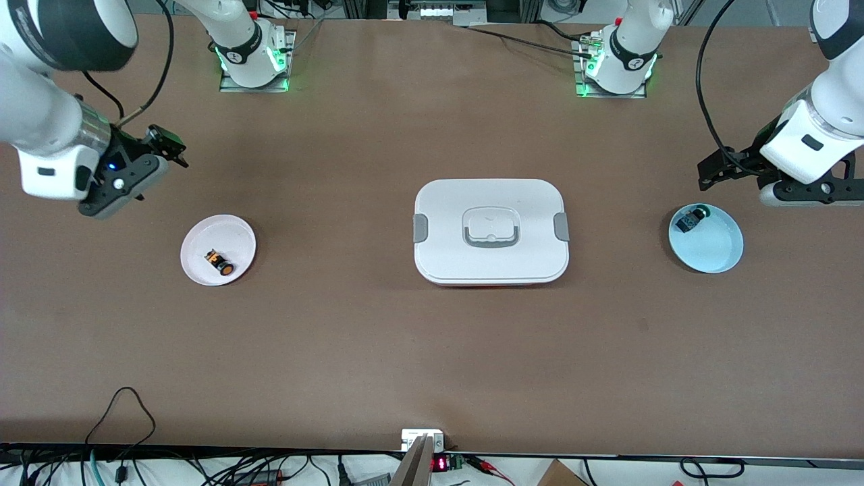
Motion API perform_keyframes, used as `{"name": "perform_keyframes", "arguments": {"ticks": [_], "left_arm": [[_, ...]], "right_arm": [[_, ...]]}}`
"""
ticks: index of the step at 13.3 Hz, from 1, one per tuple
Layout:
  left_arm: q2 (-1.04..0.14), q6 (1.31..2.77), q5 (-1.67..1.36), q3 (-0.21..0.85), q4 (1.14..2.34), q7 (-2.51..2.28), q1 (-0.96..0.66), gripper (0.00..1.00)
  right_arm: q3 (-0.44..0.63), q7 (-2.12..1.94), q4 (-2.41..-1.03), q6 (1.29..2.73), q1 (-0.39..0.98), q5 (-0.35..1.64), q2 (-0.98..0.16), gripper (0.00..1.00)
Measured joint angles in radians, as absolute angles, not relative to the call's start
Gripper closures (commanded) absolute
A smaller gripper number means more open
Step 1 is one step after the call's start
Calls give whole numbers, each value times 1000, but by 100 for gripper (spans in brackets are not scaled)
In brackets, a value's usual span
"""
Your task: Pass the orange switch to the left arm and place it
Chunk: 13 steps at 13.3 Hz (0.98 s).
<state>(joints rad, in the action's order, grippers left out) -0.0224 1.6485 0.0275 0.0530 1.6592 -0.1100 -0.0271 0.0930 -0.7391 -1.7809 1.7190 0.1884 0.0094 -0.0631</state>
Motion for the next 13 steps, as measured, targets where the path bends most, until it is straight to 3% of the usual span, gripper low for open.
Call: {"name": "perform_keyframes", "arguments": {"ticks": [5, 13], "left_arm": [[-23, 1648, 27, 53, 1659, -110, -27, 0], [-23, 1648, 27, 53, 1658, -110, -27, 0]], "right_arm": [[24, -1355, -2035, 2070, 61, 5, -121, 0], [-31, -2085, -2083, 2400, 52, 1, -304, 0]]}}
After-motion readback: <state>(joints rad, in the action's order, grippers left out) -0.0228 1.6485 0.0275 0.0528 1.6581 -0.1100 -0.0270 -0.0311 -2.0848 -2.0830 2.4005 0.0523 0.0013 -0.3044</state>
